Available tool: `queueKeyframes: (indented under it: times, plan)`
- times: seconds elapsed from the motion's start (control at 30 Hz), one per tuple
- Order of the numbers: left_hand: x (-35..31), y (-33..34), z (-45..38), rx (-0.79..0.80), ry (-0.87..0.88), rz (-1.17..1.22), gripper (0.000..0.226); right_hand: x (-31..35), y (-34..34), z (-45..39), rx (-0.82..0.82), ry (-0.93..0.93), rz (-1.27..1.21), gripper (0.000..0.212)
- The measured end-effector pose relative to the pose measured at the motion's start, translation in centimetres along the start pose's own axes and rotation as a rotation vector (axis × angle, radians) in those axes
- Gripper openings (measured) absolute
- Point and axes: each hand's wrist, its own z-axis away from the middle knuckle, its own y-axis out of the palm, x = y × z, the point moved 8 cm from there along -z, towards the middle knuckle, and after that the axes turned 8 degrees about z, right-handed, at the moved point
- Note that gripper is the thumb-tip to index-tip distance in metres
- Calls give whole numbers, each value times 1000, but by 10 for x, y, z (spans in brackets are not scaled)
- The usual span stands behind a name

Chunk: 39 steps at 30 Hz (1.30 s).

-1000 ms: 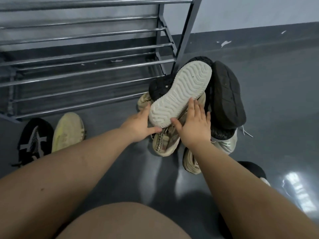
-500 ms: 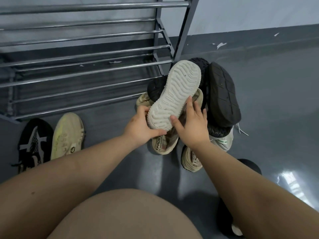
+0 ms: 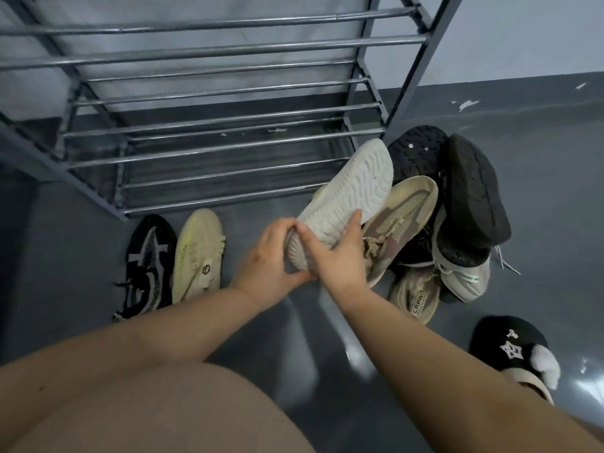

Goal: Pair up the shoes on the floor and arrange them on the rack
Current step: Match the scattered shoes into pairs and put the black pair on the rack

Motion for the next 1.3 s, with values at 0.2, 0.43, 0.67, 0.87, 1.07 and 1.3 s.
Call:
queueKeyframes:
  times: [0.2,0.43,0.67,0.87,1.07,1.3]
  plan:
    - [24,-12,20,72,164,-52,69,-14,40,16,107,113,-128,115]
    - [53,-30,20,17,-72,95,85,-14,61,10,135,171,-225,124]
    - [87,-2,29,171,-950,1078,50,-5,87,19,221,113,-321,118]
    - [103,-18,26,143,-854,918,44,5,85,12,197,64,-283,77]
    - [118,-26,28,105,-764,567,75,-11,96,7,255,163,-213,36]
    - [150,-16,38,62,-879,646,70,-27,105,-1,415,182,3,42]
